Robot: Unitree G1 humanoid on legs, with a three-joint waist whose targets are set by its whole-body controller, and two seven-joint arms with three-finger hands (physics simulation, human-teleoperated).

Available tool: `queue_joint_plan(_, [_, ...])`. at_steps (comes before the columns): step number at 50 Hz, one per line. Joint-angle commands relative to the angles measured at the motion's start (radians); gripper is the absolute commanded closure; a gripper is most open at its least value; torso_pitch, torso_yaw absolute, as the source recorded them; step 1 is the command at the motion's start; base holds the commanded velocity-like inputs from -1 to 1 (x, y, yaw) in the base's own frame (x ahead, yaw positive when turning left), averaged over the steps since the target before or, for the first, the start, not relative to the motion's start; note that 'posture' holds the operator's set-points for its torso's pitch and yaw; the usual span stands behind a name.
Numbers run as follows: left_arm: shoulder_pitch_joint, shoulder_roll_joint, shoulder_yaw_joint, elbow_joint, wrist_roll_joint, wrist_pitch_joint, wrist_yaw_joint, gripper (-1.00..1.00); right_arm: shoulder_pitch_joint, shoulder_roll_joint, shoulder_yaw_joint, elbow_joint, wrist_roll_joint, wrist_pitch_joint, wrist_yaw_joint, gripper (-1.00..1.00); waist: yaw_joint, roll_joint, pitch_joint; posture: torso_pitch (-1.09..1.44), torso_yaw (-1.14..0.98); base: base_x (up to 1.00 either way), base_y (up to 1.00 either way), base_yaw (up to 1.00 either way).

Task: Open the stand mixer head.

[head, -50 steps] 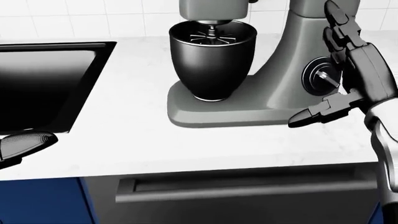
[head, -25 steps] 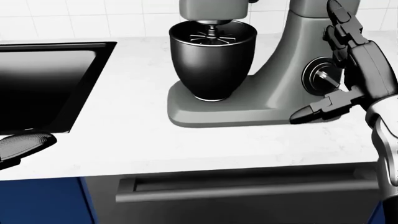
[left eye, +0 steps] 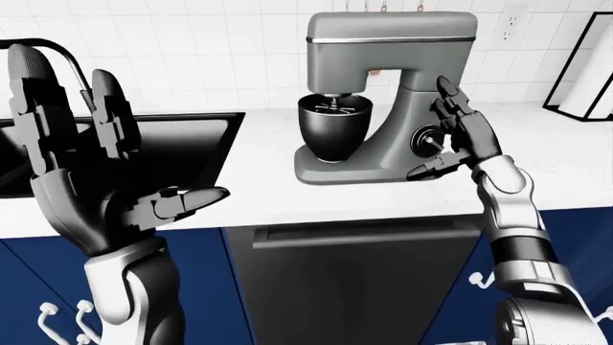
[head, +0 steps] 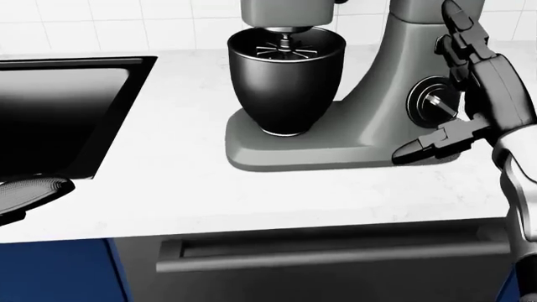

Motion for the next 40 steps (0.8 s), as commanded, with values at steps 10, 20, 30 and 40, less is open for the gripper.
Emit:
queue_joint_plan(10, [-0.022, 0.007, 0.003, -0.020, 0.003, -0.016, -0.005, -0.98, -0.061, -0.015, -0.003, 0.004, 0.005, -0.047, -0.009, -1.00, 0.000, -0.002, -0.010, -0.30, 0.00, 0.00, 0.00, 0.00])
queue_joint_plan(20, [-0.019, 0.008, 0.005, -0.020, 0.002, -0.017, -0.004, -0.98, -0.079, -0.017, 0.002, 0.056, 0.000, -0.078, -0.012, -1.00, 0.000, -0.002, -0.010, -0.30, 0.00, 0.00, 0.00, 0.00])
queue_joint_plan(30, [-0.020, 0.008, 0.005, -0.022, 0.004, -0.016, -0.003, -0.98, -0.103, -0.023, 0.004, 0.102, -0.002, -0.102, -0.017, -1.00, 0.000, -0.002, -0.009, -0.30, 0.00, 0.00, 0.00, 0.00])
queue_joint_plan(40, [-0.016, 0.006, 0.004, -0.009, 0.005, -0.026, -0.009, -0.98, -0.044, -0.014, -0.003, -0.003, 0.009, -0.052, -0.022, -1.00, 0.002, -0.003, -0.008, -0.30, 0.00, 0.00, 0.00, 0.00])
